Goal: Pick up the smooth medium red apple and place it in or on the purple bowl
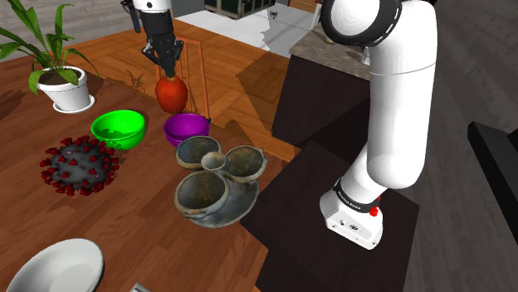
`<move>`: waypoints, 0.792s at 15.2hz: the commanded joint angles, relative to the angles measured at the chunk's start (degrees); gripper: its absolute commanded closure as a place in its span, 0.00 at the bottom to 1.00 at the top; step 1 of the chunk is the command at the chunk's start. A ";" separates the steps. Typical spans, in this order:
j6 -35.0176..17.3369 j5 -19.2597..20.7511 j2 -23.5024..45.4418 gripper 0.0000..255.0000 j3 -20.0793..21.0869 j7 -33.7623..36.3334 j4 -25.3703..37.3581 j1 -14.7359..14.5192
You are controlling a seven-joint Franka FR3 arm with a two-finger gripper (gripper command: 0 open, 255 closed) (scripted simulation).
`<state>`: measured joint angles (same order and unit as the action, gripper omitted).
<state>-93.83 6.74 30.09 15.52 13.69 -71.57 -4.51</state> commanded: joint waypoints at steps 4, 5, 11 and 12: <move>4.45 0.56 3.75 1.00 -1.59 -5.49 8.28 3.07; 3.59 0.55 3.62 1.00 -1.59 -5.46 7.29 3.17; -1.23 0.54 3.30 1.00 -1.64 -5.30 2.11 3.61; -1.99 0.56 3.32 1.00 -1.65 -5.27 1.36 3.67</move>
<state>-95.07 7.31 33.57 13.87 8.40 -69.34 -0.93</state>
